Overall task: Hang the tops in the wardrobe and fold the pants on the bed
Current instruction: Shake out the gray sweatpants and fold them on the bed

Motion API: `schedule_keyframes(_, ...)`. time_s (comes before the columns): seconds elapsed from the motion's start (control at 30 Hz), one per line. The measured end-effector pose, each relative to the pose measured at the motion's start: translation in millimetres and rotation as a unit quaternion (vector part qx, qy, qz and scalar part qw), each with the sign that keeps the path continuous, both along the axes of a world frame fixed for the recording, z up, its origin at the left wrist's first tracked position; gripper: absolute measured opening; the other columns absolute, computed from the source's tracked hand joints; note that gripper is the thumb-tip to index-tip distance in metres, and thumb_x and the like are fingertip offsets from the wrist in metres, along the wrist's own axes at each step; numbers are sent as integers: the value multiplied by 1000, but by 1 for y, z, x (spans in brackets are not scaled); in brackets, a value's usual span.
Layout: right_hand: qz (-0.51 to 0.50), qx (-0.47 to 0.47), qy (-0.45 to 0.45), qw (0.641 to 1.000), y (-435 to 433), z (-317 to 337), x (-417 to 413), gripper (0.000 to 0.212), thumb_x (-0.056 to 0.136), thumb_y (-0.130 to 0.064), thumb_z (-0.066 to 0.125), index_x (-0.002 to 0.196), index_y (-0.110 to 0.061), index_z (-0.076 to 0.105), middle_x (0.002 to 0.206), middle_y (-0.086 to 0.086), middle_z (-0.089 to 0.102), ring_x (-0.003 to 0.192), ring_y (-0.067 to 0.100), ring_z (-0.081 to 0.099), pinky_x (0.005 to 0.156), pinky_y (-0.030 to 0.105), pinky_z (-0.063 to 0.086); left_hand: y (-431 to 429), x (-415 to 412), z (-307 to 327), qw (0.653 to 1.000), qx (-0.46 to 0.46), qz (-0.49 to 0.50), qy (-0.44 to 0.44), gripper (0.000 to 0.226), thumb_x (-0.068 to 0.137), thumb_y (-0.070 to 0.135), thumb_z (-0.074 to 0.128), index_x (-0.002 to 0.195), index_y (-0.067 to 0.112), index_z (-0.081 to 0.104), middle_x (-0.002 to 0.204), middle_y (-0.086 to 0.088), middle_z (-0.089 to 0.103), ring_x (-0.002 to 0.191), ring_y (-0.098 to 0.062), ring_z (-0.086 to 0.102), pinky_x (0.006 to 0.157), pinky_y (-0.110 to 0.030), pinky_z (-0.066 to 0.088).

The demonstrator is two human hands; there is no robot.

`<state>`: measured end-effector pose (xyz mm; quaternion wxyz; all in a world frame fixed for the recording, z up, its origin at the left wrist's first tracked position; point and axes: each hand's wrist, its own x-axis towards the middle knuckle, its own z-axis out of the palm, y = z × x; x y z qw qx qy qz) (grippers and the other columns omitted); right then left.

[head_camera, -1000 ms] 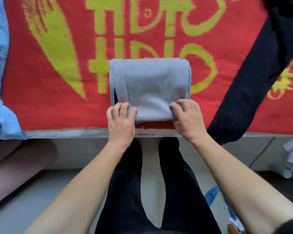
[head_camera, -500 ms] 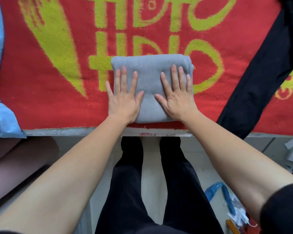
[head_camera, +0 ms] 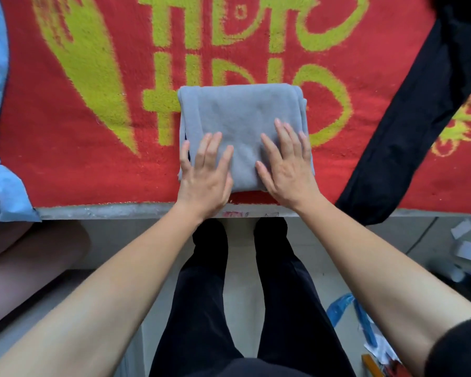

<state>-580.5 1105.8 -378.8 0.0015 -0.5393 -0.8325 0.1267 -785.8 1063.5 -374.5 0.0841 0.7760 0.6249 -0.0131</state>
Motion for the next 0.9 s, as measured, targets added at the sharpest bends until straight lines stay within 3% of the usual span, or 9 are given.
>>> schedule_keyframes(0.07,70,27,31,997,-27,2,17,59,93,-36,58,142,-5,51,155,22,37,142,36,38,116,52,29,-26,1,2,999,3,-45,-14,59,76,28,61,132,10,57,143,-19,48,135,-34,43,111,-62,25)
schedule_keyframes(0.17,148,-20,-43,988,-54,-4,29,74,83,-25,61,147,5,40,156,27,32,145,45,30,117,56,28,-39,-1,-6,994,-73,-74,24,80,72,27,61,148,9,41,154,-19,35,143,-37,32,115,-63,18)
schedule_keyframes(0.27,121,-32,-121,985,-46,-13,11,71,80,-15,61,143,11,42,150,33,37,140,50,35,114,59,32,-30,0,-17,992,-102,-60,53,93,70,25,64,154,10,28,159,-16,26,147,-34,25,118,-60,12)
schedule_keyframes(0.43,88,-84,-156,980,-17,-23,-8,94,71,-32,69,148,7,33,152,31,35,141,47,35,116,58,27,-21,6,-31,994,-83,-41,62,101,65,35,70,154,10,28,158,-15,29,147,-32,26,119,-58,12)
schedule_keyframes(0.7,131,-151,-135,970,6,-4,3,82,84,-35,61,152,0,29,156,23,32,144,36,32,117,45,26,-18,10,-29,995,-61,-31,67,100,66,46,75,150,9,34,153,-17,37,142,-34,33,117,-62,15)
schedule_keyframes(0.8,156,-149,-143,966,19,6,-2,61,84,-34,58,135,-5,43,138,15,49,125,31,48,99,43,44,-16,17,-24,993,-79,-13,88,100,66,44,79,149,10,33,152,-16,39,141,-34,36,116,-63,16)
schedule_keyframes(0.9,160,-138,-133,968,29,19,-6,44,83,-35,60,118,-11,50,120,7,59,112,27,58,82,41,50,-6,18,-16,995,-73,0,74,91,64,34,82,143,10,43,144,-14,48,133,-33,45,114,-61,23)
